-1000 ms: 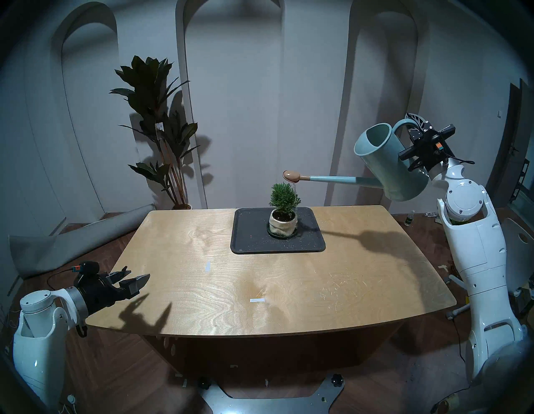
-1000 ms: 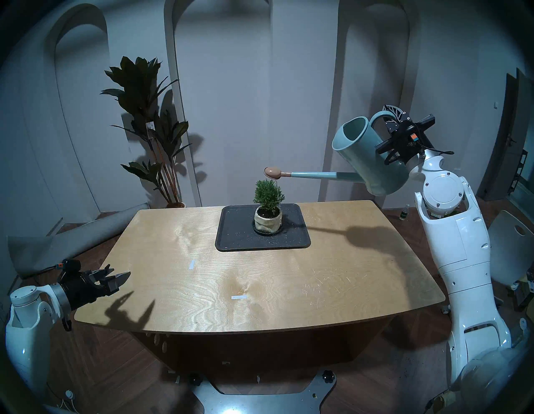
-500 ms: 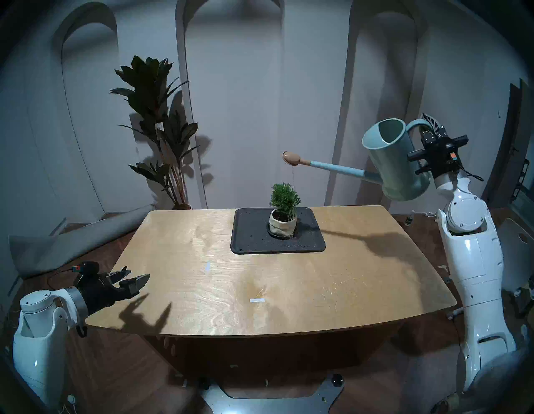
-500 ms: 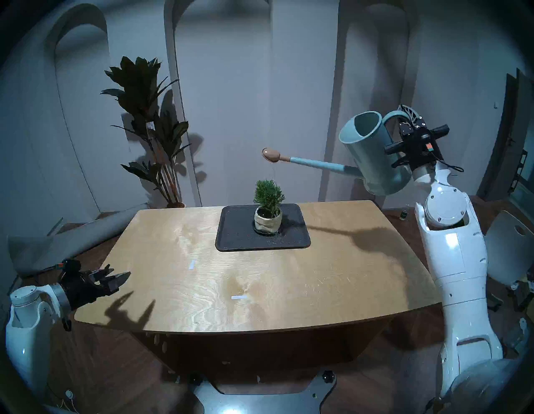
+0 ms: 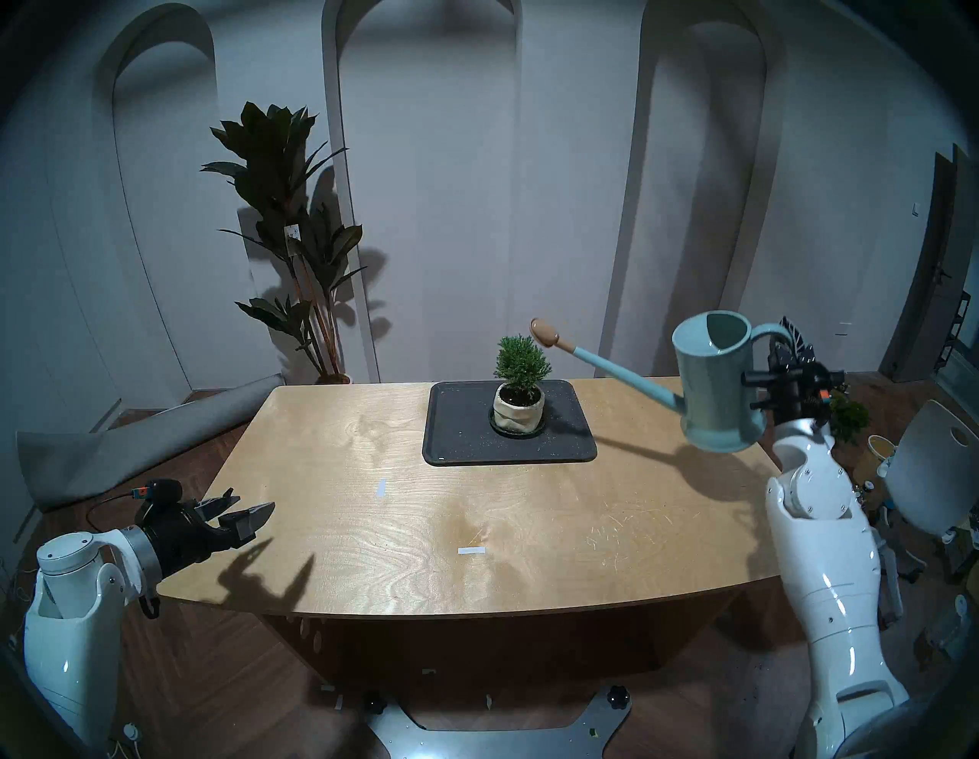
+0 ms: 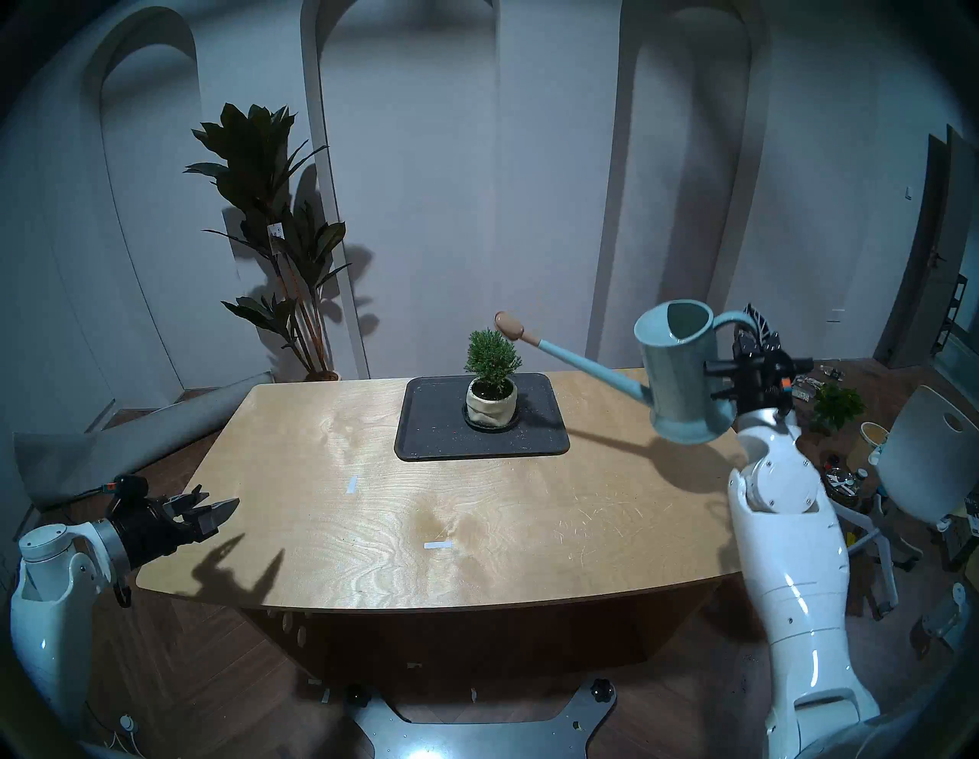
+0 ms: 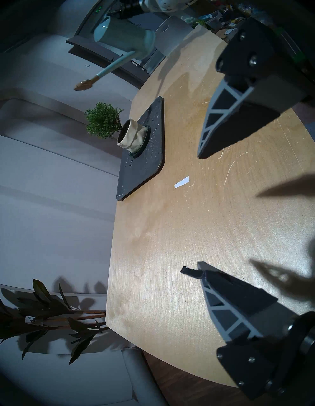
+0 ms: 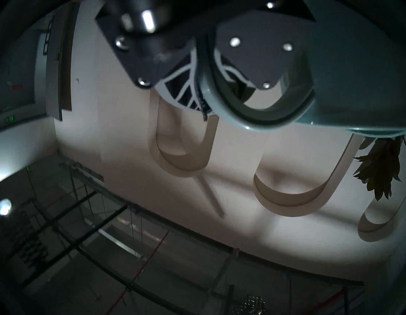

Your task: Pick up the watering can and pour water into the potted plant, then put the can down

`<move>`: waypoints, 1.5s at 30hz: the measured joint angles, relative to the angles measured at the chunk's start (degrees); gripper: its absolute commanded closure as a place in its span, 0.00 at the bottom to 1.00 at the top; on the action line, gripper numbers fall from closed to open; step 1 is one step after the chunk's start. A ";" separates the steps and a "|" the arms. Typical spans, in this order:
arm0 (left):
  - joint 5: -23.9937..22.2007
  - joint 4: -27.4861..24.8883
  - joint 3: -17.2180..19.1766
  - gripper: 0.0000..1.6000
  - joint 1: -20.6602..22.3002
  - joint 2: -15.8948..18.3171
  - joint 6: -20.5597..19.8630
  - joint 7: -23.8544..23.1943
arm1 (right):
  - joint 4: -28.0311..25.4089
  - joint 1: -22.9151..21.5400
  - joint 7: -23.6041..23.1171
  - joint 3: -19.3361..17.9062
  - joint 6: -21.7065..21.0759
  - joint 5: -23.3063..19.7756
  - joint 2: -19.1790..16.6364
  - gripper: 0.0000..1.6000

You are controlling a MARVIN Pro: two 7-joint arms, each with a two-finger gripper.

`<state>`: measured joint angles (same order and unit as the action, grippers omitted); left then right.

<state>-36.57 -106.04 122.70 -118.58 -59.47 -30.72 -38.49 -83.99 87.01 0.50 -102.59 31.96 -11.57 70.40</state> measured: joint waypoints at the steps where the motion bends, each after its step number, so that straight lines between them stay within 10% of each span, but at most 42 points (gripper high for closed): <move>1: 0.00 0.00 0.00 0.00 0.00 0.00 0.00 0.00 | 0.08 0.70 0.01 0.05 0.46 -0.47 0.56 1.00; 25: 0.00 -0.03 0.00 0.00 0.00 0.00 0.00 0.02 | -7.60 21.27 -9.23 -2.63 15.63 -18.16 11.43 1.00; 45: 0.00 -0.07 0.02 0.00 -0.02 0.00 0.00 0.05 | -2.07 24.08 -24.65 -5.50 21.52 -38.56 13.76 1.00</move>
<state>-36.57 -106.11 122.72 -118.60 -59.47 -30.72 -38.43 -86.06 111.09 -24.16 -108.08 53.47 -50.13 84.16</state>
